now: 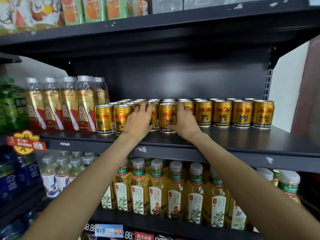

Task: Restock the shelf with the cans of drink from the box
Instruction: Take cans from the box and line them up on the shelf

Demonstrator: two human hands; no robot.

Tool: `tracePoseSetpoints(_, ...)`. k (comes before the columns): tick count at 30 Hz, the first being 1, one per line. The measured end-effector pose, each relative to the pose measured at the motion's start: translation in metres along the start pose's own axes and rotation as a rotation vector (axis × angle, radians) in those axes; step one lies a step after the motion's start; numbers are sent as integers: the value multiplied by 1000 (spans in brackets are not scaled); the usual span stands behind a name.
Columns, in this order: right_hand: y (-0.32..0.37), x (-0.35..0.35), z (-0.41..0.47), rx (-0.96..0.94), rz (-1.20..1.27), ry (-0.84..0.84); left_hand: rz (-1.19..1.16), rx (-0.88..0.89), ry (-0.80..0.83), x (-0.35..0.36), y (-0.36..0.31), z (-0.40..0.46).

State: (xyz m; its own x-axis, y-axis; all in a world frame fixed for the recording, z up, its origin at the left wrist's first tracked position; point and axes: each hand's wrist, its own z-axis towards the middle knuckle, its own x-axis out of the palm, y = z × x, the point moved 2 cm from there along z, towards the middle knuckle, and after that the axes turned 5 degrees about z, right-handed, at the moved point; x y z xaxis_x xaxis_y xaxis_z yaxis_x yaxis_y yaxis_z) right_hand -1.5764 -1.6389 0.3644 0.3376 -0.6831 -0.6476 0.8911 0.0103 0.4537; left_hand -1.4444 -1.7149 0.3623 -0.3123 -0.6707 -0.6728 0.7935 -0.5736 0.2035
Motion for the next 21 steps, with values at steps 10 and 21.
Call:
tracePoseSetpoints(10, -5, 4, 15, -42, -138, 10, 240, 140, 10, 4, 9, 3)
tracePoseSetpoints(21, -15, -4, 22, -92, -43, 76, 507, 248, -115, 8, 21, 7)
